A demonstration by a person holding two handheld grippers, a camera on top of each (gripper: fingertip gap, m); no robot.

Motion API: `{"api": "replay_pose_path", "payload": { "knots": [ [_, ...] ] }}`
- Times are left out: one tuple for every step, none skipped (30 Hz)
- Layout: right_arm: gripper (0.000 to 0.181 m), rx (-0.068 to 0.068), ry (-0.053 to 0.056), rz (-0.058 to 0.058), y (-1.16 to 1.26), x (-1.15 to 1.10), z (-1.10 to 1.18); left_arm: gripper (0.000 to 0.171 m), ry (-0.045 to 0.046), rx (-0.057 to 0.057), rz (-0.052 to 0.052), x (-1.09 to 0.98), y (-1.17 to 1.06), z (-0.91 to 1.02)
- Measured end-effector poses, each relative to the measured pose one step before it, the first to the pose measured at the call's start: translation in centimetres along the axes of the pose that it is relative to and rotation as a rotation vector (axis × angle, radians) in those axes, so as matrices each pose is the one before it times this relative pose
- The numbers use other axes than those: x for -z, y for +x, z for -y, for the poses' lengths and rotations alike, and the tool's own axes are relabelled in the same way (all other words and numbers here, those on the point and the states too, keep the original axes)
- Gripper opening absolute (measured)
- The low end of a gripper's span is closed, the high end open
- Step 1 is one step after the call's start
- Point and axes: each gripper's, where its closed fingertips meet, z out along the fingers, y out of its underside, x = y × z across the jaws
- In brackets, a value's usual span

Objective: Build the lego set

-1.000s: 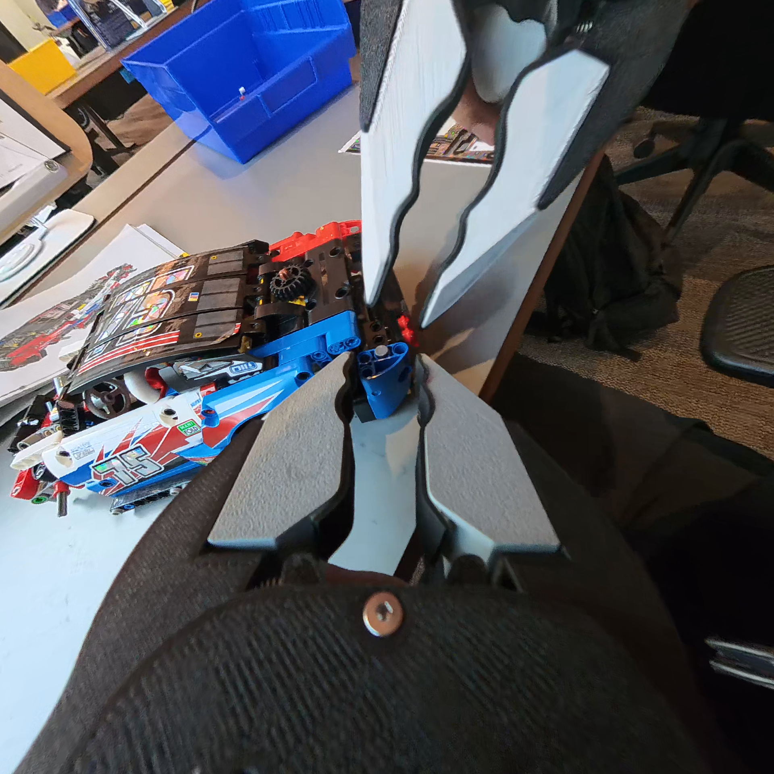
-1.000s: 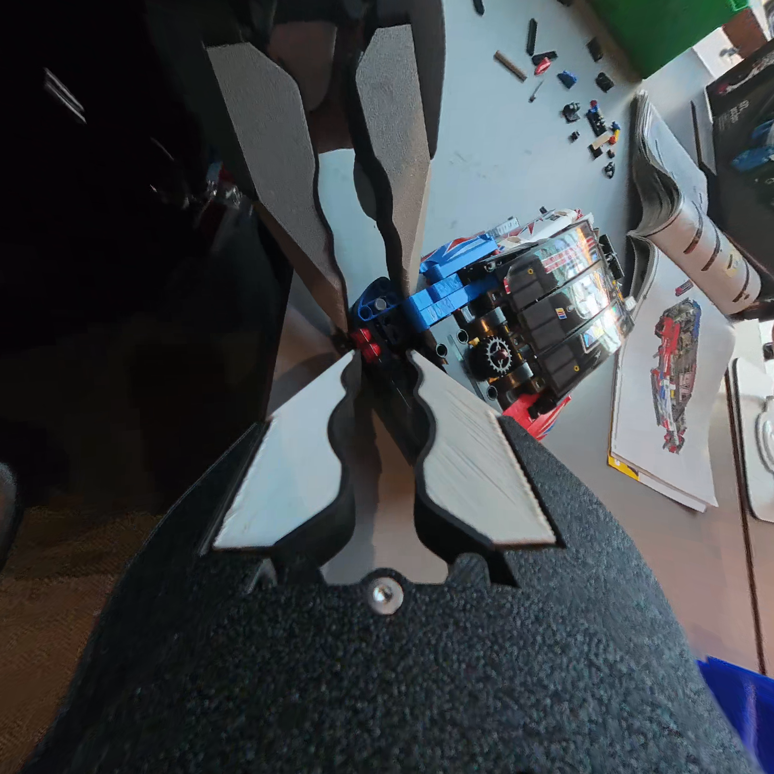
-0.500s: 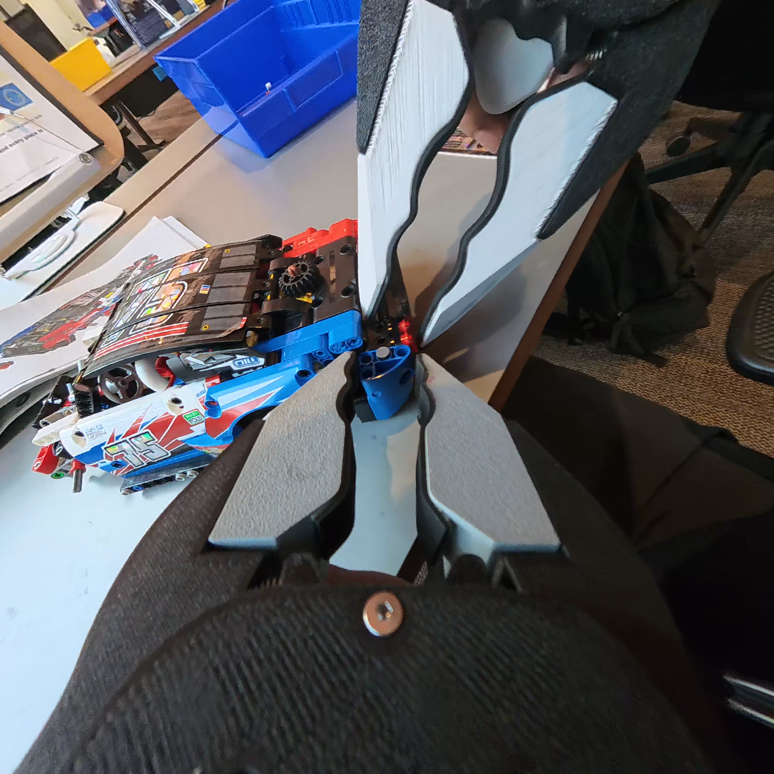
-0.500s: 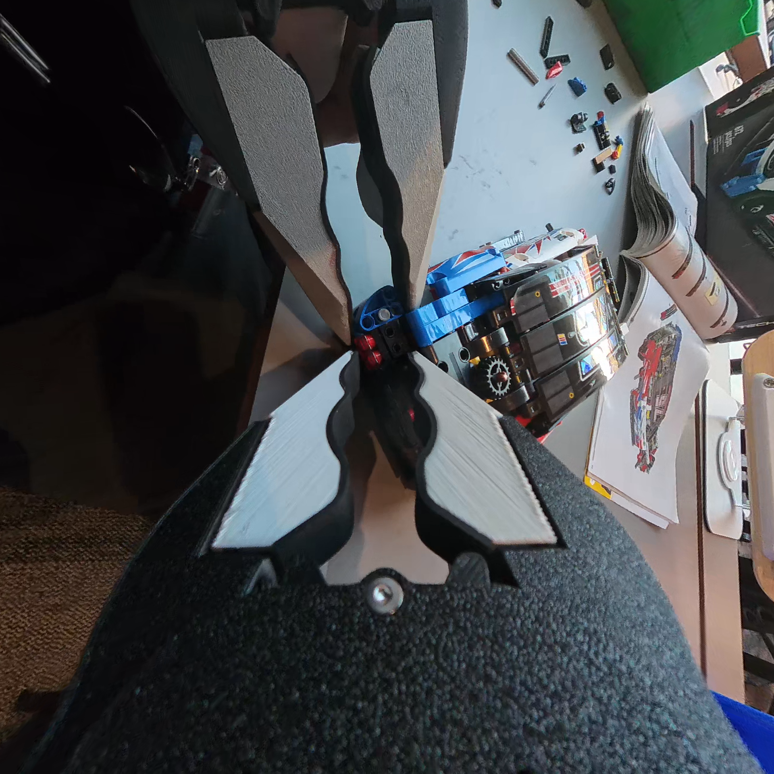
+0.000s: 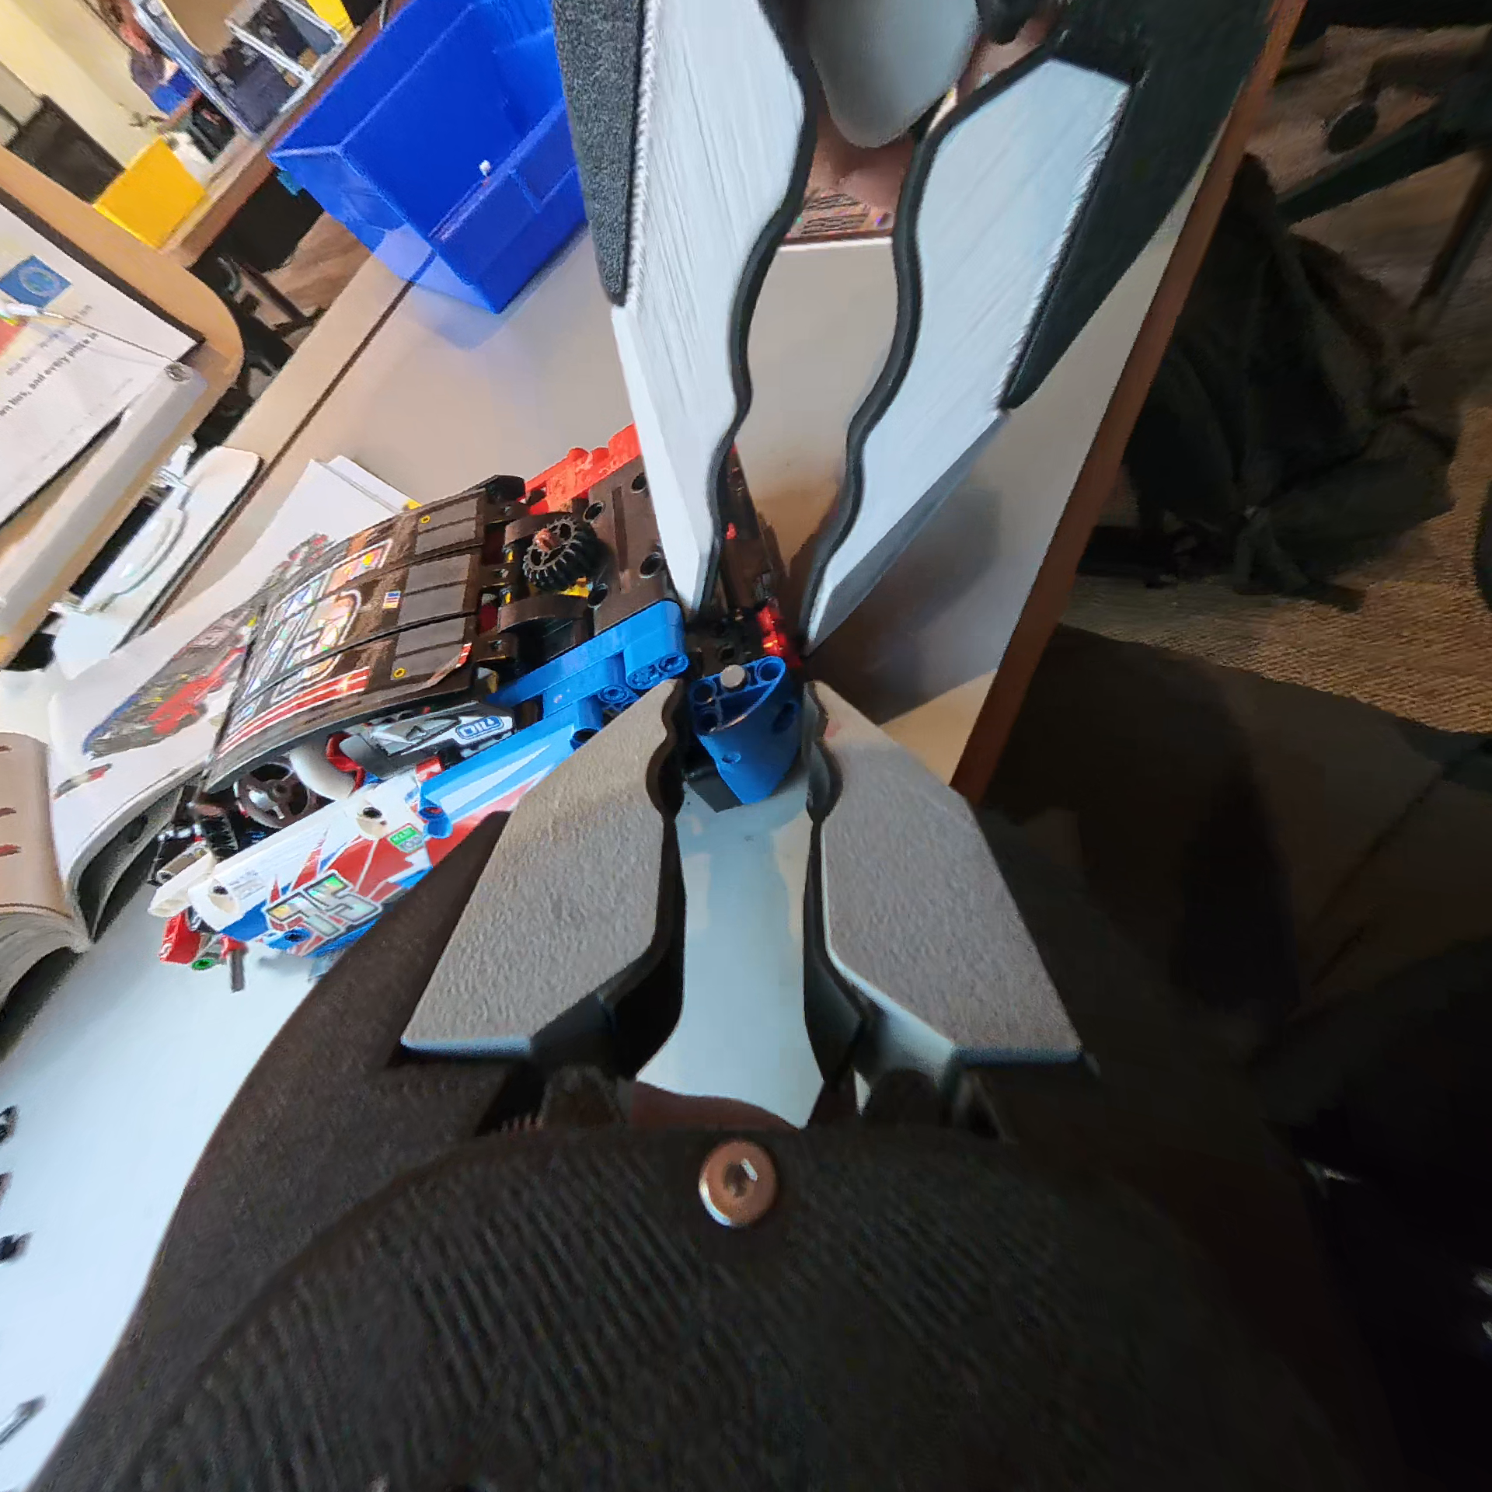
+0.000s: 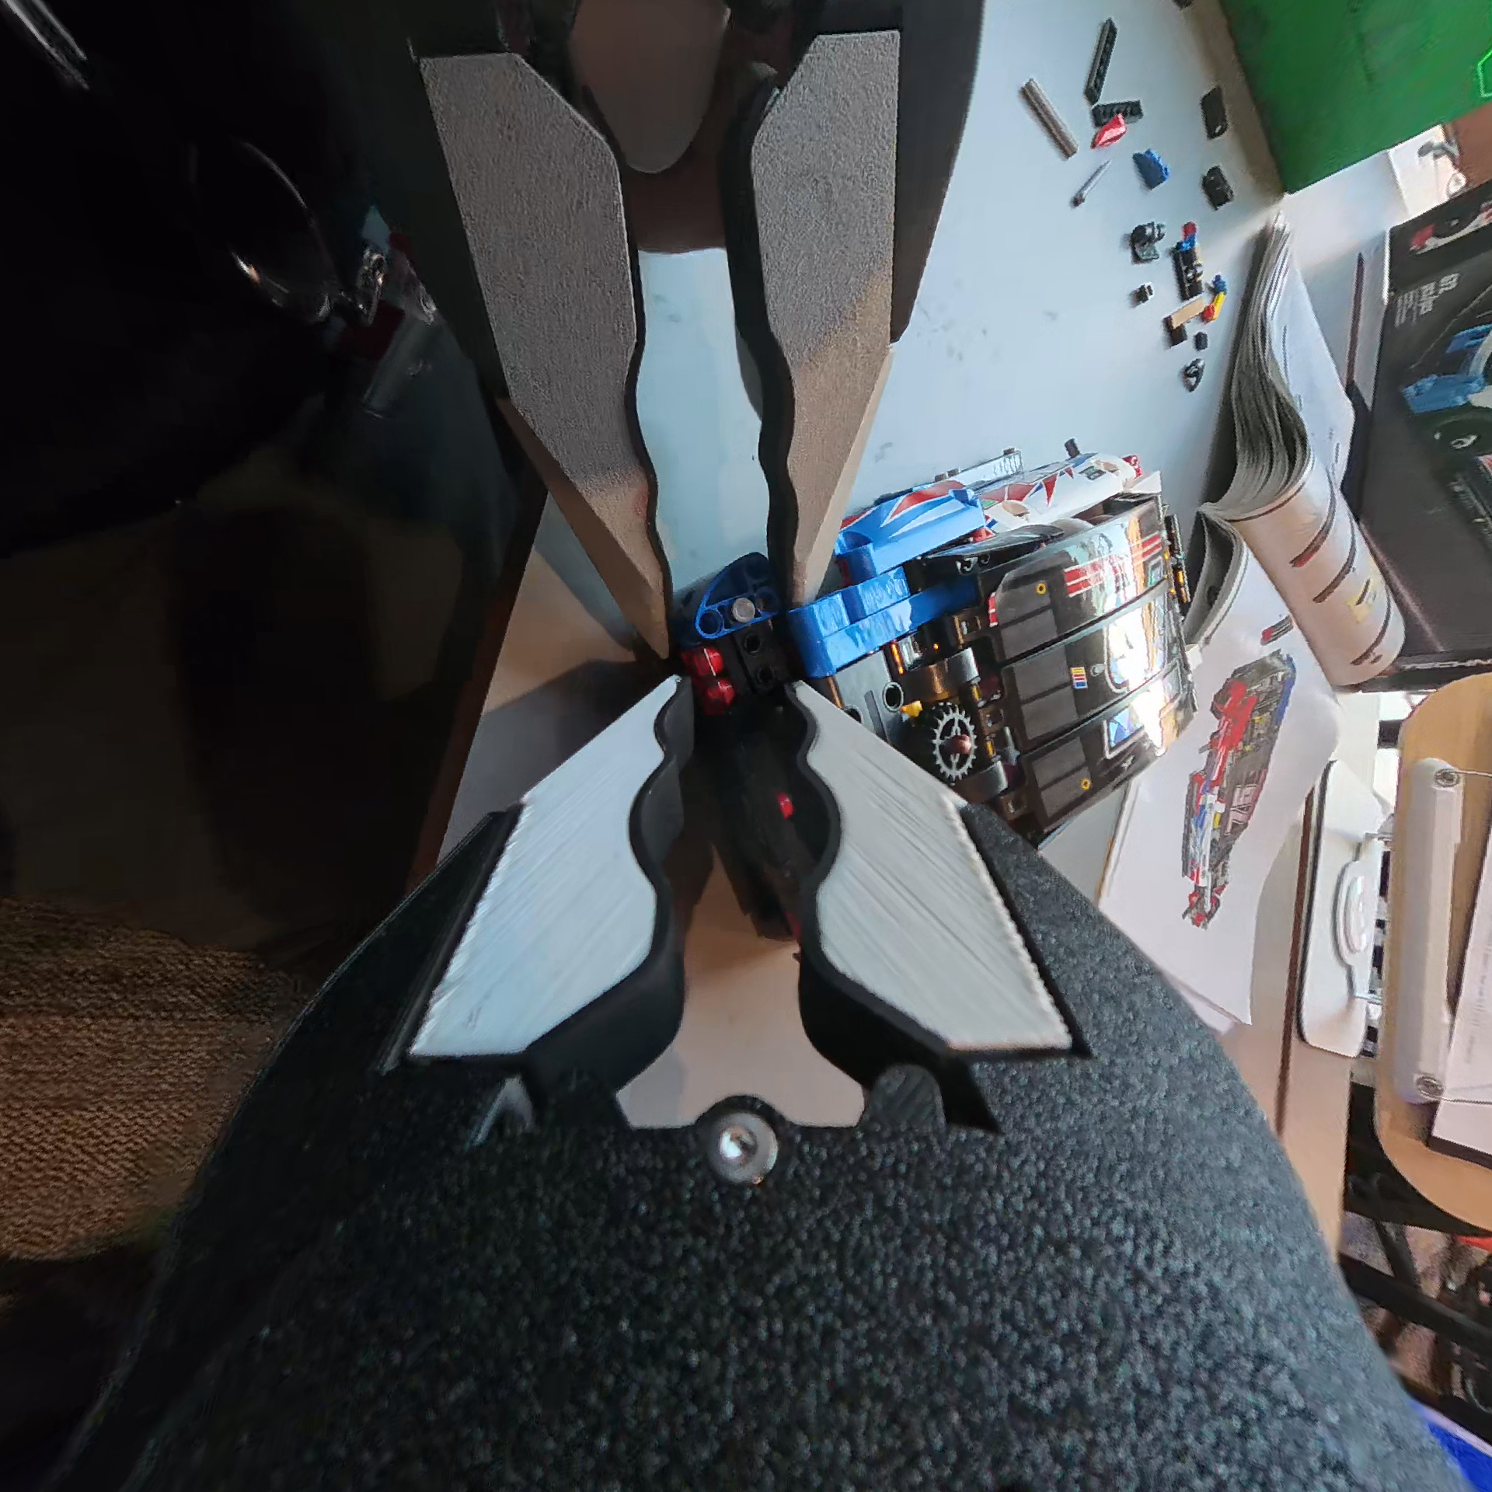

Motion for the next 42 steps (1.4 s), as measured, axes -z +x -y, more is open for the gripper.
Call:
{"api": "replay_pose_path", "payload": {
  "knots": [
    [0.020,0.0087,-0.0073,-0.0014,0.030,-0.008,-0.016,0.024,-0.00423,0.0012,0.0075,-0.028,-0.014,0.009],
    [0.020,-0.0011,-0.0053,0.0037,0.020,-0.014,-0.027,0.024,0.00231,0.0078,-0.0005,-0.016,-0.010,0.004],
    [0.020,-0.0002,-0.0015,0.0057,0.010,0.010,-0.001,0.024,0.00647,0.0122,-0.0086,0.007,0.004,0.000],
    [0.019,0.0060,-0.0001,0.0042,0.029,-0.006,-0.004,0.024,0.00261,0.0105,-0.0120,0.016,0.017,0.000],
    [0.019,0.0121,-0.0024,0.0031,0.029,-0.012,-0.018,0.024,-0.00292,-0.0003,-0.0123,0.002,0.011,0.015],
    [0.018,0.0142,-0.0064,0.0046,0.029,-0.014,-0.009,0.023,-0.00164,-0.0087,-0.0121,0.011,0.024,-0.002],
    [0.017,0.0077,-0.0072,0.0093,0.012,-0.006,-0.002,0.023,0.00041,-0.0024,-0.0132,0.038,0.026,-0.015],
    [0.016,0.0025,-0.0034,0.0133,0.005,-0.014,0.002,0.023,-0.00036,0.0000,-0.0147,0.051,0.027,-0.010],
    [0.016,0.0001,-0.0004,0.0124,-0.016,-0.019,0.020,0.023,-0.00085,-0.0034,-0.0142,0.062,0.029,-0.003],
    [0.016,0.0019,-0.0007,0.0062,-0.013,-0.042,0.019,0.023,-0.00083,-0.0059,-0.0086,0.055,0.006,-0.028],
    [0.016,0.0081,-0.0031,0.0026,-0.063,-0.032,-0.007,0.023,0.00037,-0.0010,-0.0094,0.060,0.033,-0.015],
    [0.014,0.0138,-0.0069,0.0050,-0.136,-0.018,-0.030,0.023,0.00351,0.0096,-0.0188,0.063,0.091,0.020],
    [0.012,0.0093,-0.0072,0.0051,-0.128,-0.013,-0.041,0.022,0.00455,0.0131,-0.0230,0.055,0.109,0.063],
    [0.012,0.0067,-0.0057,0.0014,-0.008,0.003,-0.008,0.022,0.00316,0.0137,-0.0172,0.033,0.030,0.043],
    [0.011,0.0093,-0.0083,0.0020,0.000,0.001,0.001,0.022,0.00163,0.0064,-0.0080,0.002,0.012,0.019],
    [0.013,0.0053,-0.0091,-0.0021,0.063,-0.032,-0.001,0.022,-0.00165,-0.0031,0.0076,-0.021,-0.040,-0.017],
    [0.012,-0.0138,-0.0048,-0.0058,0.141,-0.094,0.020,0.023,-0.00597,-0.0173,0.0273,-0.023,-0.211,-0.128],
    [0.012,-0.0125,0.0083,-0.0103,0.144,-0.096,0.064,0.023,-0.00837,-0.0306,0.0189,0.044,-0.219,-0.184],
    [0.014,0.0046,0.0128,-0.0121,0.108,-0.011,0.057,0.023,-0.00001,-0.0141,-0.0061,0.107,-0.056,-0.064],
    [0.015,0.0045,0.0028,-0.0098,0.061,0.040,0.005,0.023,0.00147,0.0071,-0.0137,0.049,0.004,-0.034],
    [0.015,-0.0025,-0.0042,-0.0062,0.001,0.021,-0.019,0.023,0.00120,0.0073,-0.0094,0.028,0.003,-0.003],
    [0.016,0.0080,-0.0028,-0.0103,0.049,0.074,-0.043,0.023,0.00046,-0.0002,-0.0008,0.014,0.005,0.006],
    [0.017,0.0158,0.0012,-0.0166,0.116,0.140,0.013,0.023,-0.00024,-0.0049,0.0047,0.007,-0.010,-0.002],
    [0.018,0.0040,-0.0005,-0.0146,0.077,0.154,0.012,0.023,-0.00038,-0.0049,0.0044,-0.008,-0.002,-0.004],
    [0.018,-0.0085,0.0029,-0.0145,0.099,0.244,0.075,0.024,-0.00035,-0.0036,0.0017,0.002,0.017,0.002],
    [0.017,-0.0136,0.0090,-0.0185,0.187,0.427,0.145,0.025,0.00101,-0.0033,0.0004,0.025,0.026,0.007],
    [0.017,-0.0193,0.0106,-0.0219,0.256,0.569,0.152,0.025,0.00576,-0.0005,0.0004,0.071,0.007,0.055],
    [0.018,-0.0279,0.0055,-0.0259,0.347,0.703,0.018,0.025,0.00726,0.0018,-0.0011,0.108,-0.002,0.061],
    [0.018,-0.0385,-0.0042,-0.0318,0.459,0.810,-0.283,0.025,0.01161,0.0027,0.0008,0.205,-0.043,0.084],
    [0.018,-0.0533,-0.0143,-0.0406,0.649,0.894,-0.700,0.027,0.01736,0.0050,-0.0008,0.313,-0.017,0.085],
    [0.018,-0.0756,-0.0149,-0.0420,0.780,0.863,-1.063,0.033,0.01784,0.0118,-0.0029,0.411,-0.031,0.037],
    [0.019,-0.0995,-0.0071,-0.0244,0.659,0.725,-1.230,0.041,0.01371,0.0202,-0.0129,0.495,0.038,-0.021],
    [0.022,-0.1118,-0.0011,-0.0040,0.437,0.556,-1.209,0.044,0.01387,0.0324,-0.0254,0.552,0.149,-0.004],
    [0.027,-0.1081,0.0094,0.0186,0.086,0.377,-0.943,0.045,0.01083,0.0469,-0.0268,0.535,0.089,-0.022],
    [0.033,-0.0961,0.0168,0.0310,-0.167,0.188,-0.677,0.048,0.00279,0.0527,-0.0304,0.503,0.025,-0.089],
    [0.038,-0.0806,0.0146,0.0214,-0.145,0.027,-0.463,0.051,-0.00245,0.0511,-0.0299,0.487,-0.096,-0.119],
    [0.043,-0.0604,0.0130,0.0116,-0.145,-0.118,-0.253,0.055,-0.00412,0.0419,-0.0247,0.544,-0.282,-0.116],
    [0.051,-0.0381,0.0121,0.0094,-0.248,-0.196,-0.114,0.057,0.00137,0.0298,-0.0116,0.648,-0.511,-0.063],
    [0.053,-0.0221,0.0131,-0.0037,-0.102,-0.205,0.016,0.057,0.00229,0.0167,-0.0054,0.728,-0.615,-0.097],
    [0.053,-0.0164,0.0190,-0.0101,0.015,-0.203,0.159,0.058,-0.00778,0.0094,-0.0076,0.720,-0.577,-0.312],
    [0.053,-0.0191,0.0134,-0.0078,0.056,-0.240,0.121,0.061,-0.02577,0.0044,-0.0127,0.669,-0.465,-0.628],
    [0.053,-0.0201,0.0053,-0.0033,0.108,-0.251,0.048,0.064,-0.03310,-0.0035,-0.0070,0.613,-0.500,-0.812]
  ]
}}
